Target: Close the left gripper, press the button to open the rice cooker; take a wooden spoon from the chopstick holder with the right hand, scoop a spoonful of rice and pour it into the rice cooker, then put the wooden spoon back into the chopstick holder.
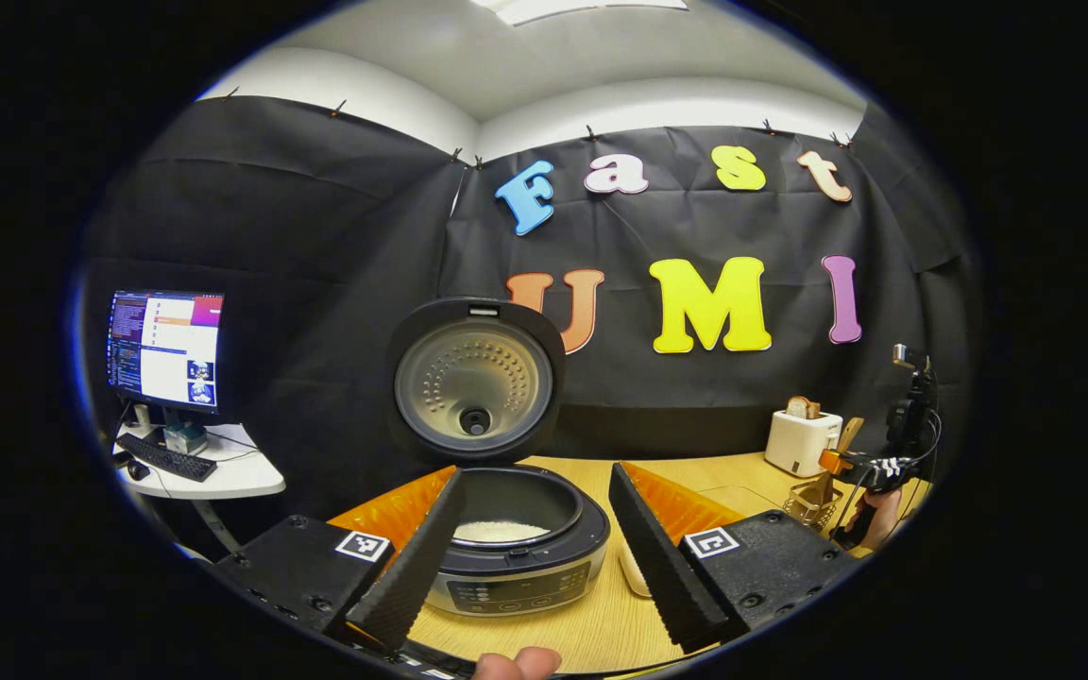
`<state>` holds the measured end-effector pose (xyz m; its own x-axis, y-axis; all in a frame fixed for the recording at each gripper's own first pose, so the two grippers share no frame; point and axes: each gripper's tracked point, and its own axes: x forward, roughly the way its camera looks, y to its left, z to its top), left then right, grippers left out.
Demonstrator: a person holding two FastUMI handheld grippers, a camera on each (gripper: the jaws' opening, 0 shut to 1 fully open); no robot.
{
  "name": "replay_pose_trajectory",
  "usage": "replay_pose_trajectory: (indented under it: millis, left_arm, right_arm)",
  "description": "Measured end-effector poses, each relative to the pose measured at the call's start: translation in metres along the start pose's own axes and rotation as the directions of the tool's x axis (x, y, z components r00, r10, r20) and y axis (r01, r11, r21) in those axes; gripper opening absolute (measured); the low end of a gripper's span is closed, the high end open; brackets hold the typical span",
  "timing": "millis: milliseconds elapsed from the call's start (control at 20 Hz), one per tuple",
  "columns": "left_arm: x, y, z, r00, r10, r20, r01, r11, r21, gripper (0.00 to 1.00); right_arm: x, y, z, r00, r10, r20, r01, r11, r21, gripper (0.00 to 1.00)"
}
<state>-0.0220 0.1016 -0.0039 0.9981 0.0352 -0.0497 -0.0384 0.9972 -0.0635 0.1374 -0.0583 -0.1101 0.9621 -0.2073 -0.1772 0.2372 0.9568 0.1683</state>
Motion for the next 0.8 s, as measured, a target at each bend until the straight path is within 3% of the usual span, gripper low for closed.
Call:
replay_pose_trajectory:
  millis: [300, 500, 700, 750, 800]
  left_arm:
    - [0.002, 0.005, -0.004, 1.0, 0.016, -0.01, -0.016, 1.0, 0.011, 0.97]
    - [0.002, 0.0, -0.002, 1.0, 0.012, -0.01, -0.012, 1.0, 0.007, 0.97]
    - [0.0, -0.006, 0.002, 1.0, 0.001, 0.004, -0.001, 1.0, 0.014, 0.97]
    - [0.0, -0.007, 0.002, 1.0, -0.002, 0.005, 0.002, 1.0, 0.016, 0.97]
    - [0.0, -0.008, 0.002, 1.0, 0.0, 0.003, 0.0, 1.0, 0.016, 0.97]
  right_arm:
    - [-0.003, -0.004, -0.004, 1.0, 0.003, -0.005, -0.003, 1.0, 0.015, 0.04]
    - [-0.006, -0.013, -0.008, 0.999, -0.034, -0.009, 0.034, 0.998, -0.05, 0.12]
    - [-0.014, -0.008, -0.013, 1.0, 0.009, -0.028, -0.011, 0.998, -0.067, 0.41]
    - [-0.016, -0.009, -0.015, 0.999, 0.013, -0.036, -0.015, 0.998, -0.055, 0.61]
    - [-0.018, -0.008, -0.015, 0.999, 0.021, -0.038, -0.023, 0.998, -0.052, 0.73]
